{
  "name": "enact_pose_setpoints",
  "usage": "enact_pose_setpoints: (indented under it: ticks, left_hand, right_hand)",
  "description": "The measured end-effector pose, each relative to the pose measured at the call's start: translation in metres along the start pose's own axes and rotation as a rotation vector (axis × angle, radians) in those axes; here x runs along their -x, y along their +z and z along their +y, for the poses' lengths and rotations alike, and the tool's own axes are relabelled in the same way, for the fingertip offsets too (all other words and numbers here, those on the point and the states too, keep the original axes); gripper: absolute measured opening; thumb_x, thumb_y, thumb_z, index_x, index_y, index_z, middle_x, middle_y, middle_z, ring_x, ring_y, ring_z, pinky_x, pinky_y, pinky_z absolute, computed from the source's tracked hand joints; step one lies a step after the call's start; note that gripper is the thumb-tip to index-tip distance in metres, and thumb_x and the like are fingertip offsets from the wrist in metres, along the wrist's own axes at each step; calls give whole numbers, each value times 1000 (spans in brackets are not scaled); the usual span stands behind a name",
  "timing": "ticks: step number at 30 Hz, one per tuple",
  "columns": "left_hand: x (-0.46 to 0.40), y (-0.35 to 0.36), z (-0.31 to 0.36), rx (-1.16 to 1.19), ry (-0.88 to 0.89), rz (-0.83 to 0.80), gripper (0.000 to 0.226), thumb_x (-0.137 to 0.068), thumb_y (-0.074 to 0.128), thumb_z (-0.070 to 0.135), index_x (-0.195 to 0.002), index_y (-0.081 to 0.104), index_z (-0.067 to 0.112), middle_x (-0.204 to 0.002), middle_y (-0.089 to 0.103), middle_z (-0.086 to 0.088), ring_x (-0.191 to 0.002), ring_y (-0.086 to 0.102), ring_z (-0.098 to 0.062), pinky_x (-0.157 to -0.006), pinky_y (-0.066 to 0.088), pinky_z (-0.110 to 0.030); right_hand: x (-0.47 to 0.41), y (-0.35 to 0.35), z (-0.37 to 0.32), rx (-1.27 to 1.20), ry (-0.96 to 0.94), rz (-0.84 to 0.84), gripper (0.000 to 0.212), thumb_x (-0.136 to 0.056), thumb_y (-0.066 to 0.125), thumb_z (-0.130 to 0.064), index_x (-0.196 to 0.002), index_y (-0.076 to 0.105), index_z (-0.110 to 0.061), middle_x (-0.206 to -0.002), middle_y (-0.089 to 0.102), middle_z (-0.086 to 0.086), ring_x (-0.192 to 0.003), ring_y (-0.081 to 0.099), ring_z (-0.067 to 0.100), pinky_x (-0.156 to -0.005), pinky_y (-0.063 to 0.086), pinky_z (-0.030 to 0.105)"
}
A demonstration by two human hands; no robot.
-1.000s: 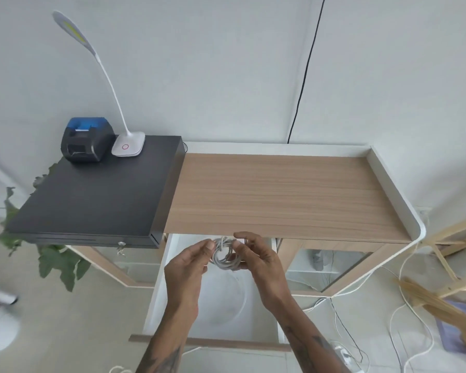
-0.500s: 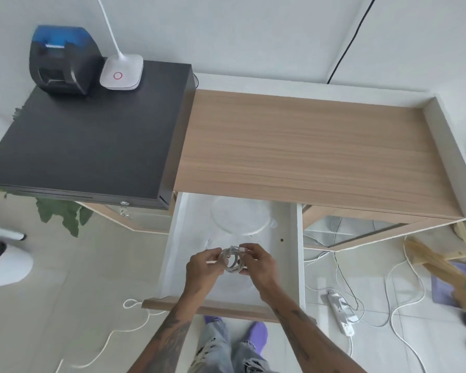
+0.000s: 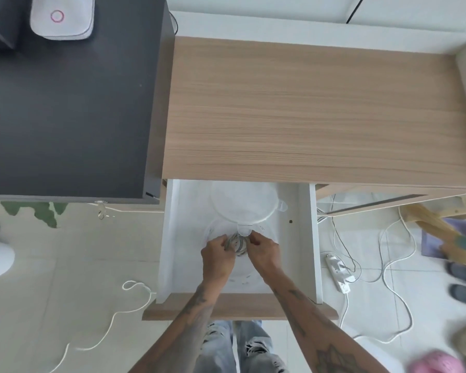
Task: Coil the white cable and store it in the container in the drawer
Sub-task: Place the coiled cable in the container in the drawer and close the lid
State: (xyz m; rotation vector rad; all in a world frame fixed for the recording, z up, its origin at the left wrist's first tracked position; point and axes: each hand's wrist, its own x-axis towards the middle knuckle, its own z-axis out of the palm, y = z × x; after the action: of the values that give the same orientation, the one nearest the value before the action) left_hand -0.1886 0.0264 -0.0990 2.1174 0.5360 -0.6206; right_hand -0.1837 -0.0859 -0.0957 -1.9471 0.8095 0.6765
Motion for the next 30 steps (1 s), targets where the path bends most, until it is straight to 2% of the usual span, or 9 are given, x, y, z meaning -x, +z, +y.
enact_pose_setpoints:
  ticks: [2,5,10,14,18,22,26,28,30]
  left_hand:
    - [-1,-7,2,-22,27,-40,17,-91,56,-2,-96,72,-3,-84,65,8,-82,55,-18,-56,36,-7]
    - [1,-27,3,27,39,-21,32,-93,61,5,-124,66,0,-119,70,-3,-105,67,-24,-81,44,-6]
    - [-5,-64,-3,-44,79,243,26,-90,66,15,-115,72,12,-111,68,-8,-92,69,-22,-75,45,-21]
    - [-17,-63,-6,-95,28,74,21,-92,59,15,-100,74,3,-93,72,-7,-90,66,-23,-73,42,-26]
    - [-19,-58,-8,-9,51,95,18,-91,61,14,-81,74,7,-75,74,-10,-70,61,-19,-66,45,-29]
    - [-18,-57,-14,195,-49,82,12,-88,70,18,-96,79,13,-75,71,11,-77,70,-26,-81,59,-46]
    - [-20,-58,-17,348,-149,38,26,-88,65,13,-109,77,21,-100,74,8,-94,69,-9,-79,54,-24]
    - [-15,-64,-14,477,-164,10,43,-80,55,1,-108,77,25,-99,74,16,-89,65,6,-67,49,-9]
    - [-7,-72,-14,573,-144,-43,50,-72,48,-1,-104,79,21,-99,77,10,-94,66,1,-73,50,-14]
  right_hand:
    - [6,-9,-7,95,-22,-66,35,-87,44,-1,-79,64,-28,-64,59,-10,-45,33,10,-32,23,9]
    - [13,-30,-13,140,-84,48,36,-85,48,0,-98,73,-24,-84,72,0,-61,57,23,-41,35,6]
    - [-8,-73,-28,116,-166,443,42,-91,62,-31,-129,57,-12,-122,63,13,-104,61,28,-87,43,31]
    - [-49,-74,-47,13,138,167,84,-86,67,-49,-152,28,-14,-136,54,20,-118,59,38,-96,52,45]
    - [-67,-66,-43,-306,182,38,63,-89,72,-24,-144,46,-11,-93,62,10,-71,60,18,-70,54,28]
    - [-63,-75,-33,-642,98,-55,54,-92,67,-4,-142,48,-5,-82,61,6,-65,54,17,-78,53,30]
    - [-42,-88,-17,-781,70,-188,49,-94,60,2,-141,49,0,-105,61,17,-90,55,28,-105,45,47]
    - [-29,-92,-7,-803,68,-240,45,-95,57,1,-140,51,1,-111,58,20,-99,51,31,-105,44,48]
    - [-15,-94,5,-767,45,-249,42,-96,57,1,-137,55,0,-110,61,20,-97,55,31,-94,51,44]
